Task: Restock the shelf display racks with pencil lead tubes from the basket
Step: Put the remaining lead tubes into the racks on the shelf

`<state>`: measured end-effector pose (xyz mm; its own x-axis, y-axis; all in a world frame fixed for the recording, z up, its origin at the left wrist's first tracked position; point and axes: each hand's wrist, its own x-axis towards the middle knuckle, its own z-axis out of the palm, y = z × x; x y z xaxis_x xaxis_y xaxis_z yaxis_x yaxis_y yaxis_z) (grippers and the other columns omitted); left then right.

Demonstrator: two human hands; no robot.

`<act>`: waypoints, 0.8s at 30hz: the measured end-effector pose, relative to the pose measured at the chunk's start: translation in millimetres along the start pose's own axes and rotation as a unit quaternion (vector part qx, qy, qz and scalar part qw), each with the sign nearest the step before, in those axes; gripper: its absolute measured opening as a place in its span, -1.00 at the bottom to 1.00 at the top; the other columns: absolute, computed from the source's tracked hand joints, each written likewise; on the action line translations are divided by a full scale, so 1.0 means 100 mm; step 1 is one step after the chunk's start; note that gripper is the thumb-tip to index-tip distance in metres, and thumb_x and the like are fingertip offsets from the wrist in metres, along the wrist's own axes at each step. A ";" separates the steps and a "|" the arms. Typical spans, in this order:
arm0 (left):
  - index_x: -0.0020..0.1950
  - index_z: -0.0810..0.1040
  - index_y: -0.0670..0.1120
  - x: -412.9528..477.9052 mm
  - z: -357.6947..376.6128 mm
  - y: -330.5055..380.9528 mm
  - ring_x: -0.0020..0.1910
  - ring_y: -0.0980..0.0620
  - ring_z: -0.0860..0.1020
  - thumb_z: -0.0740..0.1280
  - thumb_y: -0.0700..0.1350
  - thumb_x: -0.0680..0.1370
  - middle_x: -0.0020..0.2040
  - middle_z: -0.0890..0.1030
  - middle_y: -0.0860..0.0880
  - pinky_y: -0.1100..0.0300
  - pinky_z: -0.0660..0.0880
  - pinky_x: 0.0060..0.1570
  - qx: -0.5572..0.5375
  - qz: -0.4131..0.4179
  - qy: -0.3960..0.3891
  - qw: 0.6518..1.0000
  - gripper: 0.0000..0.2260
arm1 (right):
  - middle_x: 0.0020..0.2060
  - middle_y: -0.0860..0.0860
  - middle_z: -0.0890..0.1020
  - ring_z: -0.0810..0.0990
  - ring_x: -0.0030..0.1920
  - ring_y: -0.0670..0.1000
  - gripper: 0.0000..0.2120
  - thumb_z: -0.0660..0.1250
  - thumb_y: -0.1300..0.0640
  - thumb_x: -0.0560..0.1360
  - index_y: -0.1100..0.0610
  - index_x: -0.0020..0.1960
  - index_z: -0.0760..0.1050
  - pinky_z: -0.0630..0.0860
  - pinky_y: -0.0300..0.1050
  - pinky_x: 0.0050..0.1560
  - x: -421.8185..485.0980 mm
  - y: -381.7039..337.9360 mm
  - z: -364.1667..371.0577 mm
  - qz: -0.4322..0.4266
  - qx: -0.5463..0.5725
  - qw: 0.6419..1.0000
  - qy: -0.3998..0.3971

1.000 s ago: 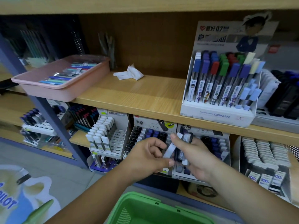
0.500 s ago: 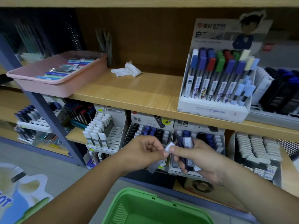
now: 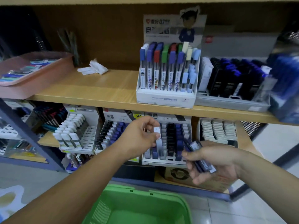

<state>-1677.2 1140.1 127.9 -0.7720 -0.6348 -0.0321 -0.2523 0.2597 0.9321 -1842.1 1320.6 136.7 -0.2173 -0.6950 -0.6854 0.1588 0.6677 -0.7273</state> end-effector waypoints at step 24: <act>-0.09 0.66 0.07 0.50 1.02 -0.11 -0.11 0.27 0.60 0.47 -0.17 0.56 -0.16 0.64 0.25 0.37 0.50 -0.08 0.203 0.126 0.002 0.971 -0.87 | -0.26 0.16 0.62 0.60 -0.32 0.08 -0.79 0.52 0.14 0.52 0.26 0.01 0.60 0.56 -0.14 -0.40 -0.24 0.32 -0.39 -0.031 0.065 0.997 0.028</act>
<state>-1772.5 1179.9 79.3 -0.8370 -0.5162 0.1816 -0.2650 0.6728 0.6907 -1869.2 1369.0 130.7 -0.2831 -0.7156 -0.6385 0.2652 0.5814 -0.7692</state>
